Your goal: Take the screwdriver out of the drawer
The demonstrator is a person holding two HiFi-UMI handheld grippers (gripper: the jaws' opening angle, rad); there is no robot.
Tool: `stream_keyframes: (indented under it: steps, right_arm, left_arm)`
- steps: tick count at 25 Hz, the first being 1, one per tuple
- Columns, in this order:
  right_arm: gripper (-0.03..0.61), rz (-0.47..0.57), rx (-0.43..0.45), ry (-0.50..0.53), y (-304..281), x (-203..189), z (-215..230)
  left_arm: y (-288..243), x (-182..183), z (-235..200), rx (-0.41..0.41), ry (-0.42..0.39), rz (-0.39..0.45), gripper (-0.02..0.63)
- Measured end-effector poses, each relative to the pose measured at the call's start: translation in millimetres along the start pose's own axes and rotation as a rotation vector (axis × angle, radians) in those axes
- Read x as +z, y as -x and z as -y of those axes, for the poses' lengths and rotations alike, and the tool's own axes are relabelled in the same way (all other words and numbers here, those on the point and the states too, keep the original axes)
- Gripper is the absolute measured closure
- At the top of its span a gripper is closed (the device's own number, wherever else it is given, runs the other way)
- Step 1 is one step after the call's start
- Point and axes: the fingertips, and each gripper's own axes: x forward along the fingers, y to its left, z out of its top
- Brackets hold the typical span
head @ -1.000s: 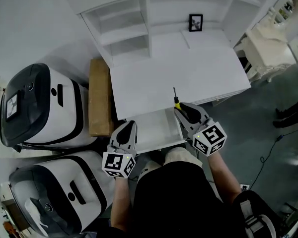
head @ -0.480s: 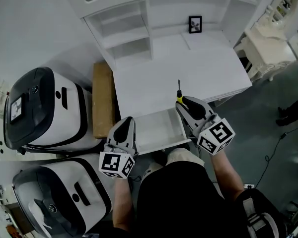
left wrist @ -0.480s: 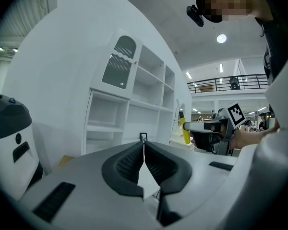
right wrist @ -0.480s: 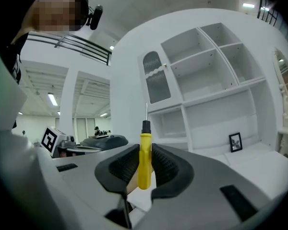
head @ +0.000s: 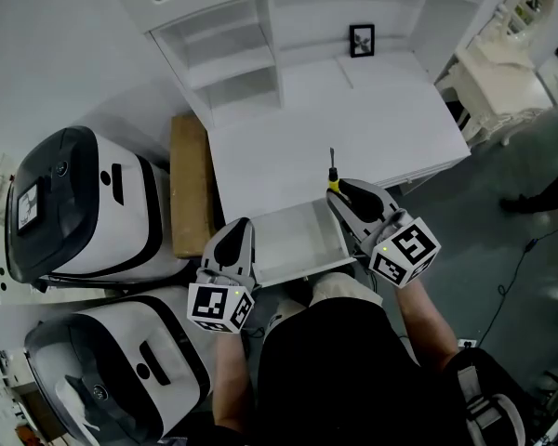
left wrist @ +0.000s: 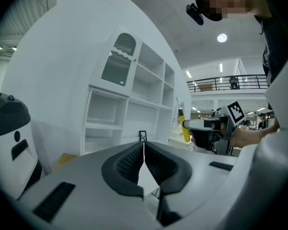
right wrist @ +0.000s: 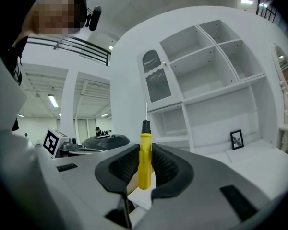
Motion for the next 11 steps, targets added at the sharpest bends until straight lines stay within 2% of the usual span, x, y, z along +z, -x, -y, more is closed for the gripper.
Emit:
stream_keyframes:
  steps: [11]
  right_arm:
    - [0.485, 0.009, 0.018, 0.001, -5.1, 2.7, -2.1]
  left_arm:
    - [-6.3, -1.8, -0.3, -0.007, -0.001, -0.007, 0.588]
